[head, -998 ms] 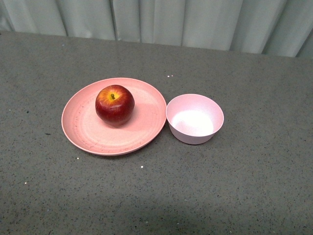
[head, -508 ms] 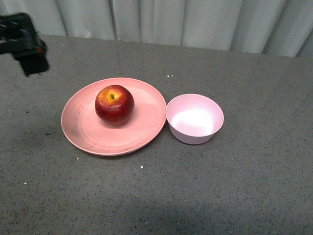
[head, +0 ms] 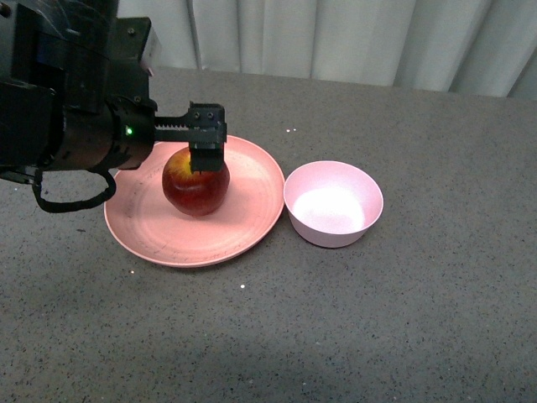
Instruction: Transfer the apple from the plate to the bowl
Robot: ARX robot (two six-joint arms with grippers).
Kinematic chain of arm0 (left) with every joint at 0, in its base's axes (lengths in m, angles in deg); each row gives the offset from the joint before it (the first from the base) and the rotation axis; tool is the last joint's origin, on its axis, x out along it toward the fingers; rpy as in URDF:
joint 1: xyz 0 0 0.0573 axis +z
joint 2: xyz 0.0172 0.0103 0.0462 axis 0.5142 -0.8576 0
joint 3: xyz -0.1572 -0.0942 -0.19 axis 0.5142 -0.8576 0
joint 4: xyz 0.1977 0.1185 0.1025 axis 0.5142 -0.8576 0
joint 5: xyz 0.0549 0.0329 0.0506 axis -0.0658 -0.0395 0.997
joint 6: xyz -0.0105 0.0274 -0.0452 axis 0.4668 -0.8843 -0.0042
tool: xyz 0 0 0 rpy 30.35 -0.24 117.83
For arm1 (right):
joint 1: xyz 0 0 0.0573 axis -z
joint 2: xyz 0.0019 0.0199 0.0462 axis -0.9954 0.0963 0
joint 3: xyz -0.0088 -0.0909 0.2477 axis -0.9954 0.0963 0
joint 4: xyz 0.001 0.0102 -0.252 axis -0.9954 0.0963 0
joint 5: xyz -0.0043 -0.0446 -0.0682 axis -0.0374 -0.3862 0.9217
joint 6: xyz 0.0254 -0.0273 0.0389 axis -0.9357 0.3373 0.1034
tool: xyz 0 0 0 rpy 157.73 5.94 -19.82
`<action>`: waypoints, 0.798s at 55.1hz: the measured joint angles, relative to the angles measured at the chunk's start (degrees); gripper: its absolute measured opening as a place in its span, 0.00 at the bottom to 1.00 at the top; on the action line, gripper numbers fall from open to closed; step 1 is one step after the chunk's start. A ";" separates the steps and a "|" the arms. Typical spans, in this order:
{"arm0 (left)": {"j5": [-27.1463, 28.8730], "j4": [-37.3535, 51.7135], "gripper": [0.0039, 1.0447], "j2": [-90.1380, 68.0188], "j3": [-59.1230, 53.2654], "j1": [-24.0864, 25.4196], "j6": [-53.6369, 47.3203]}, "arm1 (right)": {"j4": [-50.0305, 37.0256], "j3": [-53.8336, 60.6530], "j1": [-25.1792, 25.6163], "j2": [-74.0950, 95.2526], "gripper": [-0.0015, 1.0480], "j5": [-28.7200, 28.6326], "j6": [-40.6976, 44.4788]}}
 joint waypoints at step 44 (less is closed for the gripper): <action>-0.50 -5.68 0.70 -4.09 3.96 -1.53 -0.46 | 0.00 0.00 0.00 0.00 0.91 0.00 0.00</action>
